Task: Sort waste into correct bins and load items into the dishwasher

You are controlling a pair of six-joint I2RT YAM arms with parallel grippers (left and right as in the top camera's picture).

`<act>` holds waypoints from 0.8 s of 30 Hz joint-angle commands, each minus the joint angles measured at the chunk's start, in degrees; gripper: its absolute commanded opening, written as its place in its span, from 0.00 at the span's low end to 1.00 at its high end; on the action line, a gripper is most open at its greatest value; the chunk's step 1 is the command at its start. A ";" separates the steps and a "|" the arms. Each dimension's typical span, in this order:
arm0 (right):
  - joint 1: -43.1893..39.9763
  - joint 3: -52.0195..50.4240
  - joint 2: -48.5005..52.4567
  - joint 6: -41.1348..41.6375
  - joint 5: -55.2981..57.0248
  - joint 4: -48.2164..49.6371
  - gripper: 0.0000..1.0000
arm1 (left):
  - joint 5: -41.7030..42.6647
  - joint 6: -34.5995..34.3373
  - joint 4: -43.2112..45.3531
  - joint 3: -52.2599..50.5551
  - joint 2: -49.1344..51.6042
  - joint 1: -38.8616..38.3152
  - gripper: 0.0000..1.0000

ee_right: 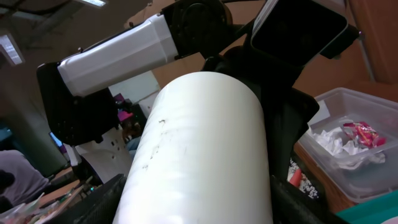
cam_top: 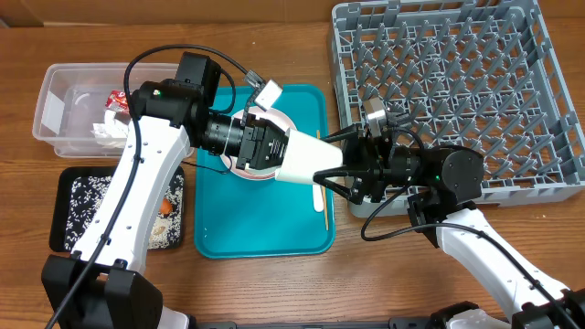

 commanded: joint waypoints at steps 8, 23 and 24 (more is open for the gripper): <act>1.11 0.96 -0.13 -0.39 -0.90 0.79 0.55 | -0.35 0.55 0.72 0.74 -0.70 0.09 0.40; 0.39 0.96 -0.13 -0.42 -0.92 0.31 0.53 | -0.39 -0.74 -0.04 0.74 -0.70 8.35 0.51; 0.28 0.96 -0.13 -0.44 -0.92 0.04 0.53 | -0.39 -0.74 -0.11 0.74 -0.70 8.74 0.52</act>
